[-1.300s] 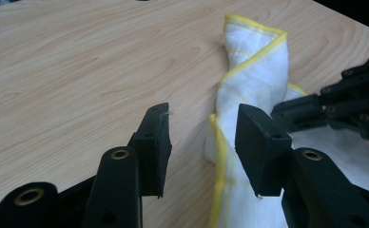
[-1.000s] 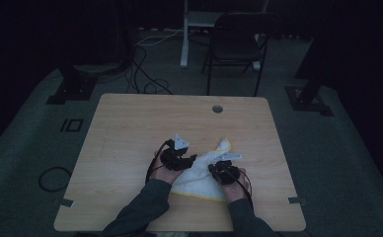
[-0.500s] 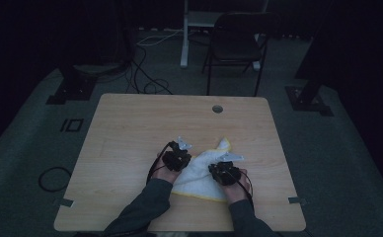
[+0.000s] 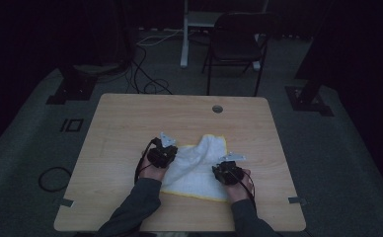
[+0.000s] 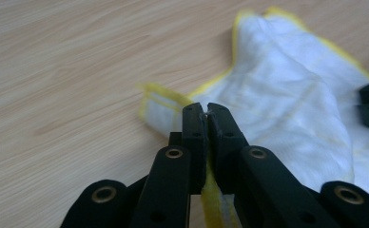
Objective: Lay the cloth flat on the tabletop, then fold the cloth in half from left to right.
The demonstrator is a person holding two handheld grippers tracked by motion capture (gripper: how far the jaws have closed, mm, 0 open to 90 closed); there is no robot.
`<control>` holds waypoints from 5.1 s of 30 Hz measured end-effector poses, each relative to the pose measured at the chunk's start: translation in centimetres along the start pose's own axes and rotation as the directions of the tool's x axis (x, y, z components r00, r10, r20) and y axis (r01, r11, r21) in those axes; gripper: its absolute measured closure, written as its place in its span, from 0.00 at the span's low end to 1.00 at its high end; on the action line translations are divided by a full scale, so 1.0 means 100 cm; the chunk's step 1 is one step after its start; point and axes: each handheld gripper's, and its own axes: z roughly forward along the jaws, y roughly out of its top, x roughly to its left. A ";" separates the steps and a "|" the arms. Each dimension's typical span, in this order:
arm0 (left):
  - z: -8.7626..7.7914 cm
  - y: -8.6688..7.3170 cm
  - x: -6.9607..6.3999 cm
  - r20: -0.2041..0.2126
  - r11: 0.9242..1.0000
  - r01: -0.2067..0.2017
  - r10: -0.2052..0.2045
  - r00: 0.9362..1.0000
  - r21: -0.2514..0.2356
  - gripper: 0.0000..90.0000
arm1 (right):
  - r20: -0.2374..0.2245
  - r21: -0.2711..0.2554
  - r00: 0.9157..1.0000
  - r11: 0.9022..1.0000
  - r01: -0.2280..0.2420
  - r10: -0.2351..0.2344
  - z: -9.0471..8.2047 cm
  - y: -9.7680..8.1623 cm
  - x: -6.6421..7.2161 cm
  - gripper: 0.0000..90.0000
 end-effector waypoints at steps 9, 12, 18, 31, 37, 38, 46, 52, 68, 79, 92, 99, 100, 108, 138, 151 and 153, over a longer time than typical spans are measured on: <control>0.005 -0.025 0.032 -0.031 0.999 0.043 -0.042 0.999 0.024 0.93 | -0.014 0.003 1.000 1.000 0.007 -0.007 0.000 0.001 0.001 0.81; 0.010 -0.031 0.040 -0.046 0.998 0.048 -0.046 0.998 0.032 0.93 | -0.019 0.001 1.000 1.000 0.012 -0.012 0.000 0.001 0.002 0.80; 0.015 -0.036 0.053 -0.051 0.998 0.065 -0.063 0.997 0.027 0.90 | -0.024 -0.003 1.000 1.000 0.018 -0.018 -0.001 0.002 0.002 0.79; -0.020 -0.034 0.029 0.051 0.996 0.051 -0.047 0.998 -0.076 0.75 | -0.009 -0.013 0.996 0.996 0.088 -0.088 -0.011 -0.001 0.000 0.70; -0.025 -0.049 0.012 0.094 0.999 0.015 -0.010 0.996 -0.046 0.75 | 0.008 -0.007 0.990 0.990 0.138 -0.138 -0.016 -0.009 0.000 0.68; -0.024 -0.052 0.010 0.096 0.999 0.008 -0.004 0.995 -0.036 0.75 | 0.010 -0.010 0.990 0.990 0.143 -0.143 -0.018 -0.010 -0.001 0.68; -0.010 -0.073 0.006 0.076 0.999 -0.018 0.014 0.997 0.050 0.82 | 0.003 -0.014 0.991 0.991 0.136 -0.136 -0.019 -0.015 -0.004 0.68; -0.007 -0.072 0.009 0.047 0.998 -0.026 0.024 0.999 0.057 0.85 | -0.012 -0.011 0.991 0.991 0.136 -0.136 -0.013 -0.015 -0.003 0.68; 0.001 -0.067 0.034 0.002 0.999 0.007 -0.007 1.000 0.049 0.86 | -0.023 -0.026 0.993 0.993 0.119 -0.120 0.002 -0.001 0.001 0.67; 0.007 -0.064 0.049 -0.007 0.998 0.045 -0.045 0.999 0.034 0.83 | -0.035 -0.041 0.994 0.994 0.106 -0.107 0.008 0.003 0.004 0.63; -0.009 -0.053 0.058 0.015 0.995 0.084 -0.083 0.996 -0.053 0.67 | -0.010 -0.089 0.998 0.994 0.058 -0.059 -0.014 0.002 -0.013 0.60; -0.006 -0.056 0.063 0.003 0.994 0.099 -0.099 0.995 -0.037 0.61 | -0.012 -0.091 0.999 0.995 0.035 -0.036 -0.015 0.002 -0.019 0.59; -0.006 -0.056 0.064 0.000 0.994 0.104 -0.104 0.995 -0.035 0.60 | -0.012 -0.089 0.999 0.995 0.035 -0.036 -0.014 0.002 -0.019 0.59; -0.002 -0.058 0.068 -0.023 0.991 0.135 -0.135 0.991 -0.022 0.60 | -0.004 -0.077 0.998 0.995 0.059 -0.060 -0.012 0.000 -0.017 0.60; 0.014 -0.057 0.069 -0.022 0.979 0.201 -0.200 0.980 0.045 0.89 | -0.008 -0.069 0.999 0.996 0.048 -0.049 -0.003 -0.002 -0.019 0.61; 0.009 -0.053 0.073 -0.002 0.979 0.199 -0.199 0.980 0.036 0.99 | -0.001 -0.086 0.999 0.995 0.051 -0.052 -0.002 0.004 -0.019 0.88; 0.007 -0.051 0.073 0.006 0.979 0.202 -0.202 0.979 0.028 0.99 | -0.002 -0.086 0.998 0.995 0.056 -0.056 -0.001 0.005 -0.020 0.88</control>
